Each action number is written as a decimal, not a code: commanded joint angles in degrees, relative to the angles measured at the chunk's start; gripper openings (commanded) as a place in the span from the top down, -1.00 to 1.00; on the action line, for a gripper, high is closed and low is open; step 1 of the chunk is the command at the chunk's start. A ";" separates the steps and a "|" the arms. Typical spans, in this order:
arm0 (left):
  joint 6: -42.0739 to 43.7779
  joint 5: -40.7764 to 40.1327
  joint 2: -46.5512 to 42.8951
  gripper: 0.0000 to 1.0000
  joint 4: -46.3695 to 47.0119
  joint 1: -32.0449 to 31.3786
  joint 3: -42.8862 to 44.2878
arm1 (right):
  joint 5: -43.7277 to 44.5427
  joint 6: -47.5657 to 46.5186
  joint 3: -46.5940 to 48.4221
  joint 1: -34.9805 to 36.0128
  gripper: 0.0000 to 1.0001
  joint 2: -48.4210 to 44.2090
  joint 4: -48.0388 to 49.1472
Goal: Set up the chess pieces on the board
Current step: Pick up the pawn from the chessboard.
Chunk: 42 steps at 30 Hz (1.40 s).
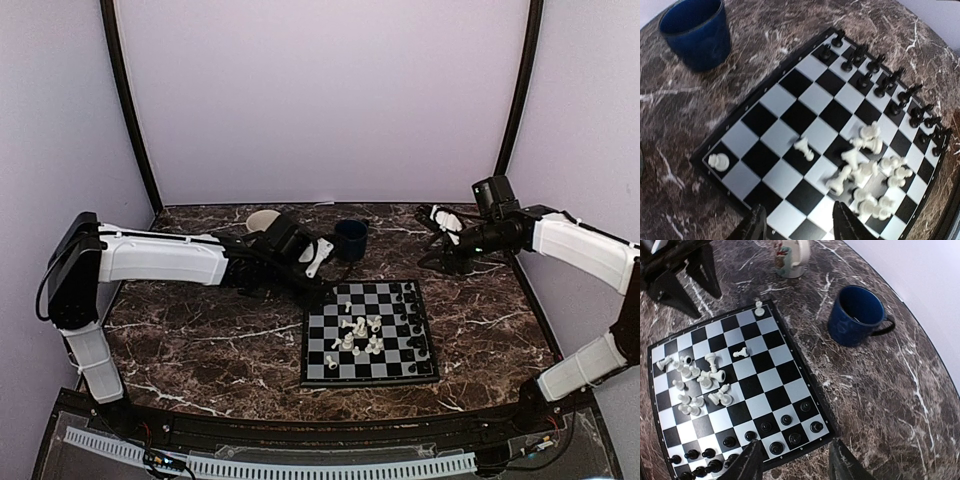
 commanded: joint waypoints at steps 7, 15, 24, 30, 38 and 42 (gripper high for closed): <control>-5.50 -4.17 -15.46 0.02 7.28 0.45 -14.37 | 0.86 -3.74 6.72 10.36 0.28 9.94 -4.05; -8.63 -4.68 -19.50 0.01 9.96 0.53 -22.43 | 6.72 -2.98 17.20 15.82 0.39 21.25 -7.14; -12.61 -5.23 -23.51 0.01 13.62 0.54 -27.97 | 8.77 -17.95 31.63 18.42 0.30 32.81 -18.62; -14.50 -6.28 -26.53 -0.01 15.34 0.63 -31.20 | 12.97 -24.74 38.89 20.64 0.25 40.41 -23.42; -15.68 -7.19 -29.36 -0.02 16.34 0.72 -33.65 | 15.88 -27.53 42.92 22.81 0.08 46.12 -24.05; -15.68 -7.38 -29.99 -0.02 16.33 0.70 -34.10 | 15.98 -28.53 44.10 23.45 0.06 48.08 -24.98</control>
